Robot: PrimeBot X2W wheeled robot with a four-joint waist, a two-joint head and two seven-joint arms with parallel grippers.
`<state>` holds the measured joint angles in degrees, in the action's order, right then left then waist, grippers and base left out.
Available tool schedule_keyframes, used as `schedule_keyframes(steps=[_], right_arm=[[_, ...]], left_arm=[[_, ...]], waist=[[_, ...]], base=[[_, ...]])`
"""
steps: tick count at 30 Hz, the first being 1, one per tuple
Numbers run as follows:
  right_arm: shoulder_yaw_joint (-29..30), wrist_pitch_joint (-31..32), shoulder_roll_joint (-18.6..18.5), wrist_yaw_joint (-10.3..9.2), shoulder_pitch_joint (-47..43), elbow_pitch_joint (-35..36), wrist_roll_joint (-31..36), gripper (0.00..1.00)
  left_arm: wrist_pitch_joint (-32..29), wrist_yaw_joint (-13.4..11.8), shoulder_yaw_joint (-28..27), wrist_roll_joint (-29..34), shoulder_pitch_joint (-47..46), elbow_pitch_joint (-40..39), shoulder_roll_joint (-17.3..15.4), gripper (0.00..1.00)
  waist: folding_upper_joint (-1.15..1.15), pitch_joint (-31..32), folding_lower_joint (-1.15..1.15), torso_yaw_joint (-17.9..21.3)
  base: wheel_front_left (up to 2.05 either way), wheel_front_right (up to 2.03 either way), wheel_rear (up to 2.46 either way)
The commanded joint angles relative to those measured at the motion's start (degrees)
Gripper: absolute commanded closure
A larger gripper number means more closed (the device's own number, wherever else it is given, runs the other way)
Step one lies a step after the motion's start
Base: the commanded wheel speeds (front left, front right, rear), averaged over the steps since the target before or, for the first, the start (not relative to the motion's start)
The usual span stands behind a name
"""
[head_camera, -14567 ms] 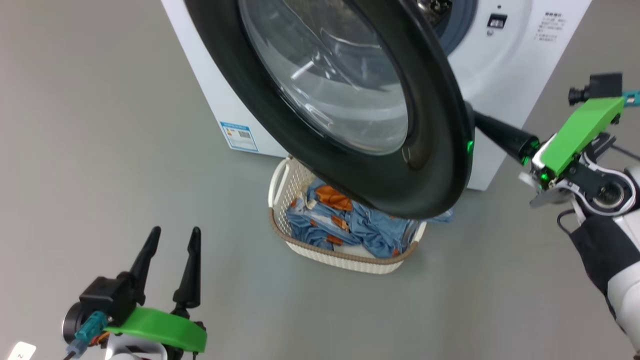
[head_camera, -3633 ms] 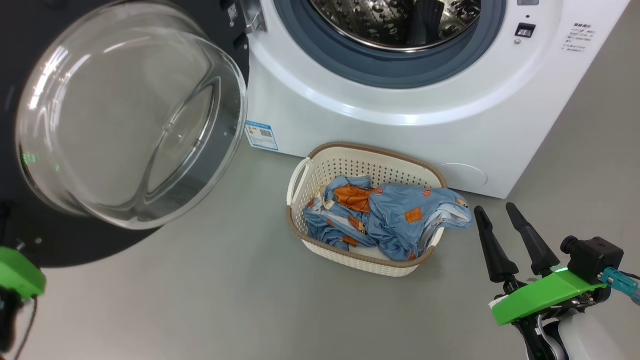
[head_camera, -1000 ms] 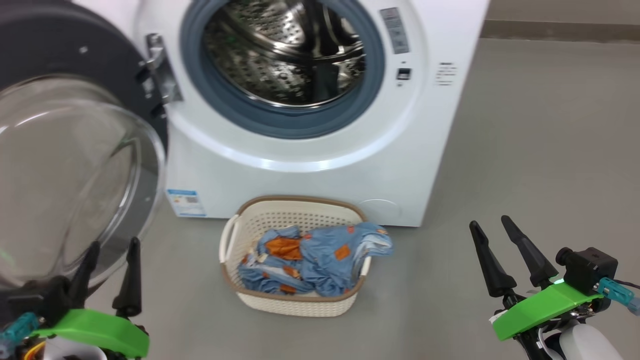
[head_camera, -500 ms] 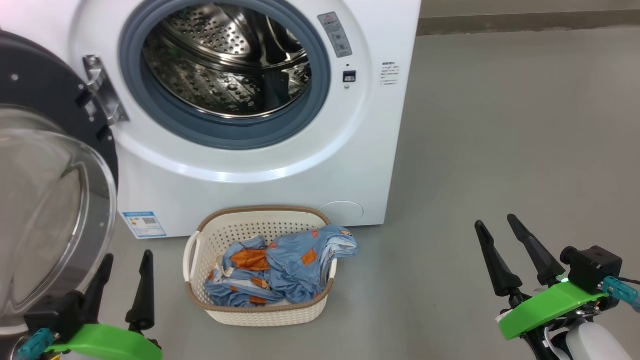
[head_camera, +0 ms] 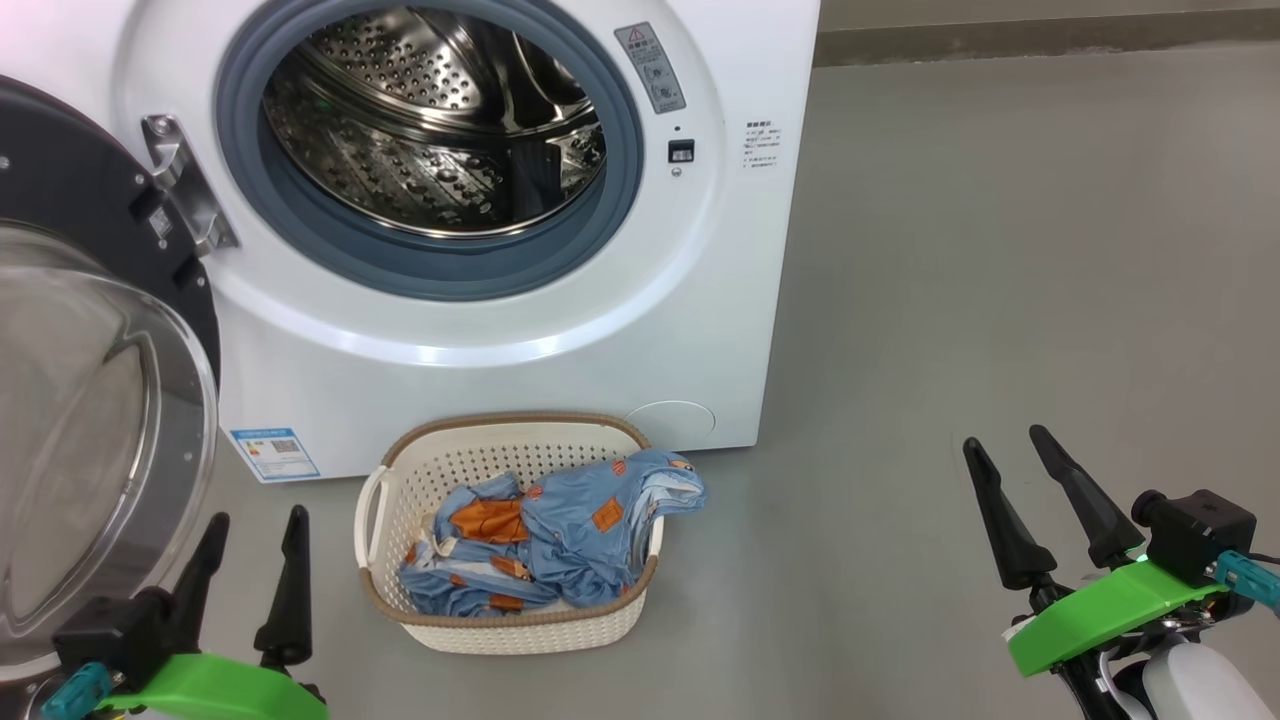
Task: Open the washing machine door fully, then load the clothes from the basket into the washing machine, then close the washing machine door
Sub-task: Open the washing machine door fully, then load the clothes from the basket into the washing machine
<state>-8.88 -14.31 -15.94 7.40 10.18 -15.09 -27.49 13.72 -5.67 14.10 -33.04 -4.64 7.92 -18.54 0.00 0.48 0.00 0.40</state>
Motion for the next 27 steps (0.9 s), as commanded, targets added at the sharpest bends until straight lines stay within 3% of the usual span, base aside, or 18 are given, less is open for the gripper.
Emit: schedule_keyframes(steps=[1, 27], right_arm=[[-0.87, -0.69, -0.64, 0.09, 0.90, 1.31, 0.59, 0.00], [-0.98, -0.69, -0.33, 0.09, 0.65, 1.39, 0.92, 0.00]], left_arm=[[0.78, 0.50, -2.23, 0.57, -1.31, -0.97, -1.36, 0.00], [1.11, 0.54, -2.14, 1.31, -0.80, -0.97, -1.35, 0.00]], waist=[[0.00, 0.04, 0.00, 0.02], [0.00, 0.38, 0.00, -0.44]], base=[[0.00, 0.00, 0.00], [0.00, 0.00, 0.00]])
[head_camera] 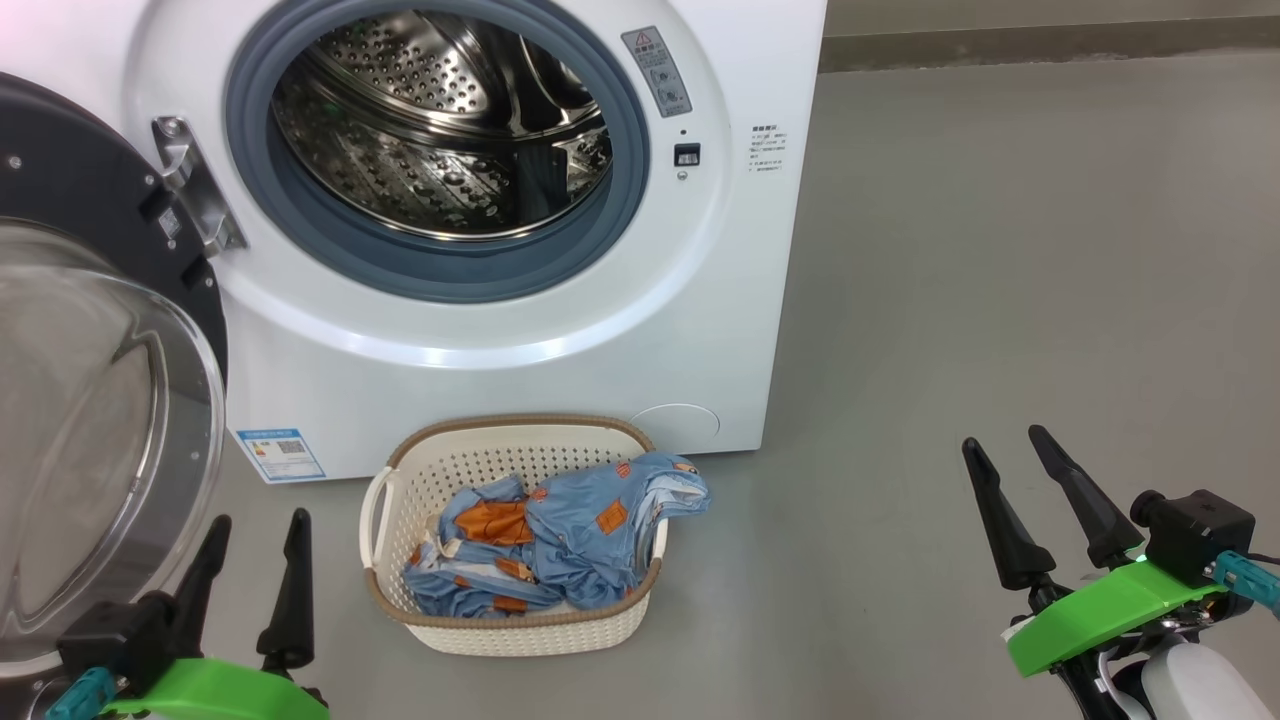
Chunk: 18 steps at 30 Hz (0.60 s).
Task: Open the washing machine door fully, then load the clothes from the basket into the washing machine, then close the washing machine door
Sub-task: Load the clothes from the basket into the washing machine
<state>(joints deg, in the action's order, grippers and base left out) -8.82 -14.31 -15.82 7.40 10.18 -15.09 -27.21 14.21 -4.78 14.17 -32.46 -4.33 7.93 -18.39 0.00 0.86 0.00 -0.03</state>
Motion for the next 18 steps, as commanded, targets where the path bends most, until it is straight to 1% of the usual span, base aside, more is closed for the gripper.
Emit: schedule_keyframes(steps=[1, 6, 10, 14, 18], right_arm=[[-1.08, -0.69, -0.47, 0.09, 0.67, 1.39, 0.63, 0.00], [-1.10, -0.69, -0.59, 0.09, 0.69, 1.45, 0.59, 0.00], [-1.14, -0.69, -0.63, 0.09, 0.64, 1.50, 0.54, 0.00], [-1.21, -0.69, -0.64, 0.09, 0.61, 1.52, 0.48, 0.00], [-1.16, -0.69, -0.65, 0.09, 0.51, 1.60, 0.48, 0.00]], left_arm=[[0.62, -0.36, -2.19, 0.71, -1.14, -0.97, -1.50, 0.00], [0.62, -0.52, -2.15, 0.57, -1.11, -0.89, -1.49, 0.00], [0.59, -0.66, -2.02, 0.52, -1.20, -0.85, -1.53, 0.00], [0.60, -0.80, -1.95, 0.49, -1.20, -0.91, -1.59, 0.00], [0.61, -0.99, -2.06, 0.43, -1.18, -1.06, -1.70, 0.00]], waist=[[0.00, -0.01, 0.00, 0.00], [0.00, -0.11, 0.00, -0.05], [0.00, -0.25, 0.00, -0.09], [0.00, -0.27, 0.00, -0.07], [0.00, -0.31, 0.00, -0.06]], base=[[0.00, 0.00, 0.00], [0.01, -0.01, 0.00], [0.41, -0.41, 0.00], [0.96, -0.96, 0.00], [1.50, -1.50, 0.00]])
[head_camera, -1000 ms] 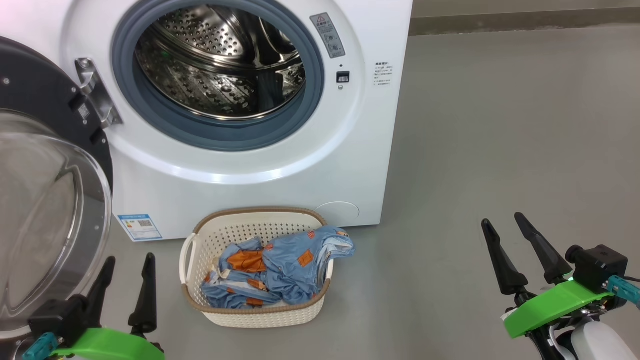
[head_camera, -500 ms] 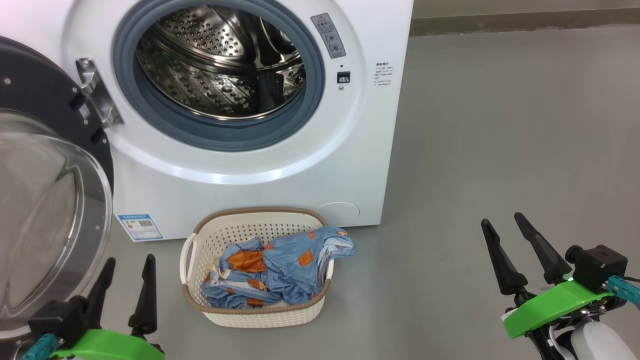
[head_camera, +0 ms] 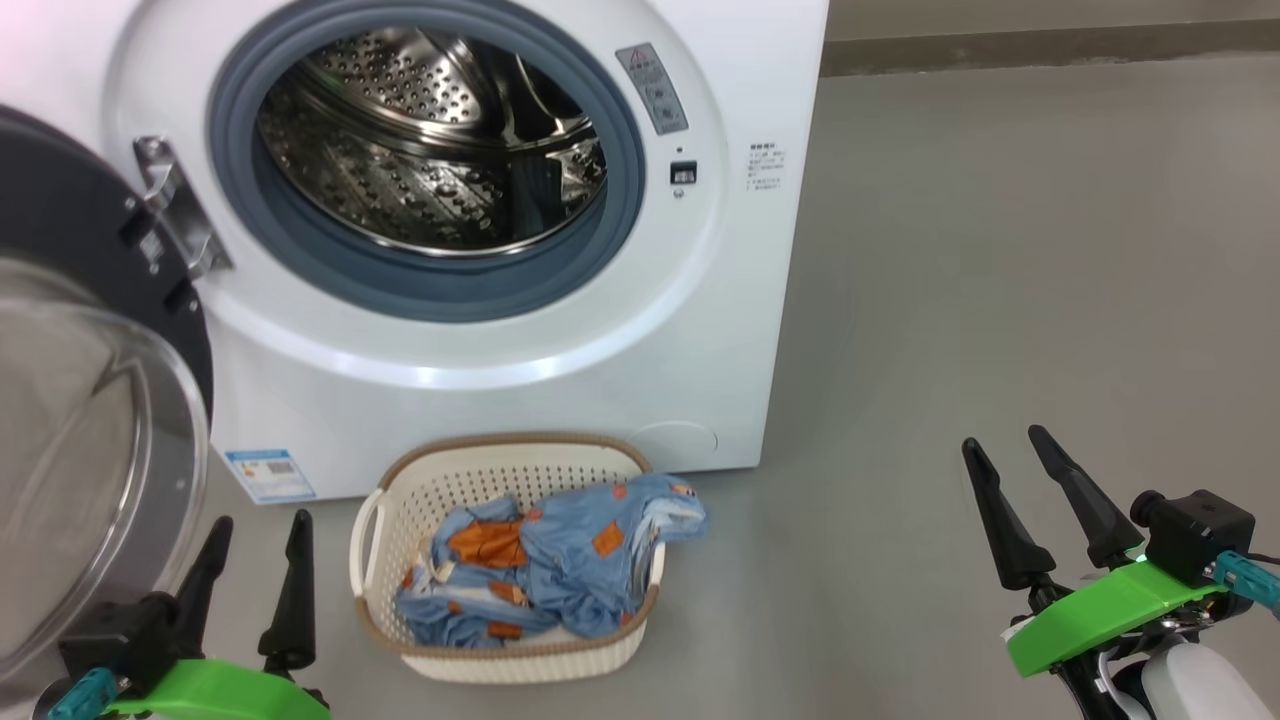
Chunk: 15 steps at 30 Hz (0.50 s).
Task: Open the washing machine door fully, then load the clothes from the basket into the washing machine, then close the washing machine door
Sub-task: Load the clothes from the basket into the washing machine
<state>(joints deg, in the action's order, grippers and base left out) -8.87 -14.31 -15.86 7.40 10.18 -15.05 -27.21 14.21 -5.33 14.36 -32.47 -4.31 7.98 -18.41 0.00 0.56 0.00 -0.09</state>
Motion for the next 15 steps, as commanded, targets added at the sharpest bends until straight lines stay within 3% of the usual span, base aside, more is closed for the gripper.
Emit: schedule_keyframes(steps=[1, 15], right_arm=[[-1.11, -0.69, -0.60, 0.09, 0.51, 1.58, 0.49, 0.00], [-0.98, -0.69, -0.41, 0.09, 0.68, 1.75, 0.59, 0.00]], left_arm=[[0.61, -0.49, -2.29, 0.42, -1.22, -1.15, -1.71, 0.00], [0.67, -0.54, -2.70, 0.08, -1.48, -1.72, -1.71, 0.00]], waist=[[0.00, -0.03, 0.00, -0.01], [0.00, -0.45, 0.00, -0.15]], base=[[1.68, -1.68, 0.00], [1.51, -1.51, 0.00]])
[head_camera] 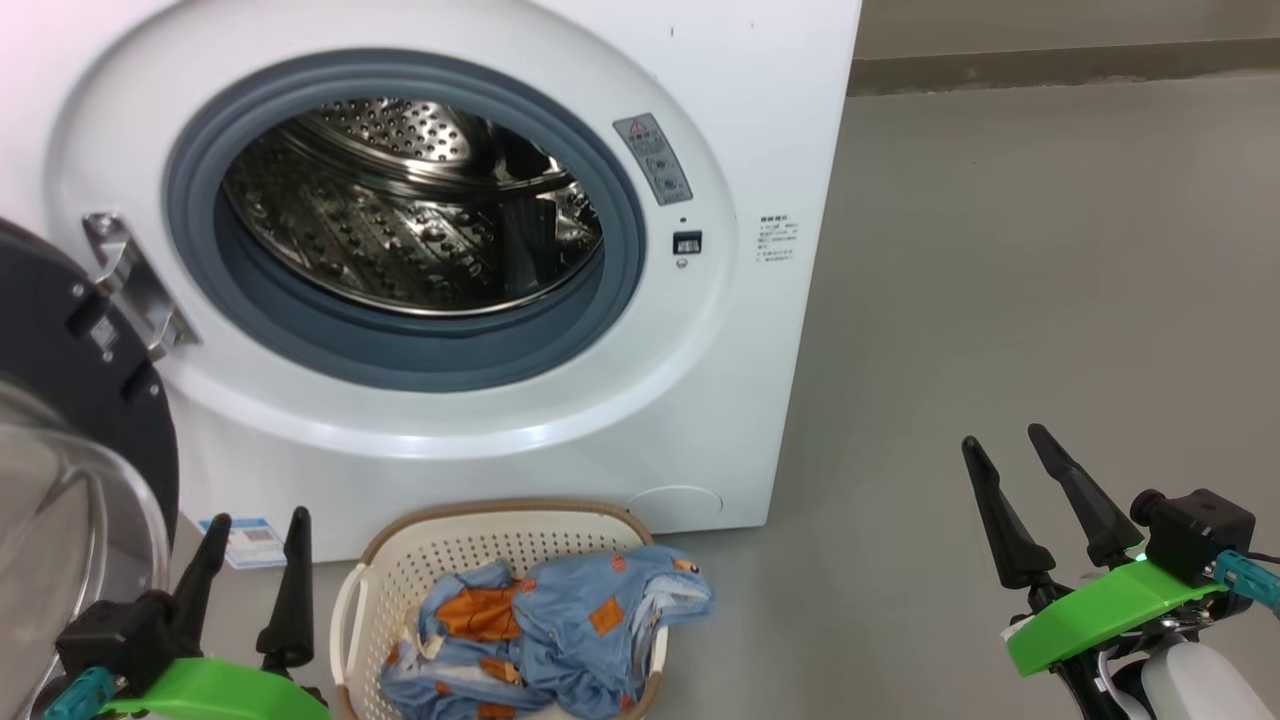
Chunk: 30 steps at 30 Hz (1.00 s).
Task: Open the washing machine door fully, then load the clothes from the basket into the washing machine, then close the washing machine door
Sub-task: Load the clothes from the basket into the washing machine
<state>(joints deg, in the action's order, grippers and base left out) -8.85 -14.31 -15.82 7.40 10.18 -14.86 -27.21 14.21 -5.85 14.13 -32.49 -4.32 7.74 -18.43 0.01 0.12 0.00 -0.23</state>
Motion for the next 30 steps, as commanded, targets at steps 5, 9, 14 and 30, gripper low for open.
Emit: schedule_keyframes(steps=[5, 9, 14, 30], right_arm=[[-1.06, -0.69, -0.41, 0.09, 0.89, 1.52, 0.56, 0.00], [-1.10, -0.69, -0.36, 0.09, 1.07, 1.48, 0.56, 0.00], [-1.07, -0.69, -0.29, 0.09, 1.13, 1.37, 0.60, 0.00], [-1.30, -0.69, -0.14, 0.09, 1.23, 1.26, 0.54, 0.00]], left_arm=[[0.68, -0.03, -2.48, 0.09, -1.49, -1.62, -1.75, 0.00], [0.69, -0.12, -2.43, 0.13, -1.62, -1.52, -1.84, 0.00], [0.69, -0.23, -2.26, 0.11, -1.71, -1.26, -1.91, 0.00], [0.72, -0.93, -2.12, 0.45, -1.77, -1.17, -1.87, 0.00]], waist=[[-0.01, -0.34, 0.00, 0.00], [-0.01, -0.55, 0.00, 0.03], [-0.01, -0.52, 0.00, 0.04], [-0.01, -0.33, 0.00, -0.20]], base=[[0.53, -0.53, 0.00], [0.03, -0.03, 0.00], [0.00, 0.00, 0.00], [0.00, 0.00, 0.00]])
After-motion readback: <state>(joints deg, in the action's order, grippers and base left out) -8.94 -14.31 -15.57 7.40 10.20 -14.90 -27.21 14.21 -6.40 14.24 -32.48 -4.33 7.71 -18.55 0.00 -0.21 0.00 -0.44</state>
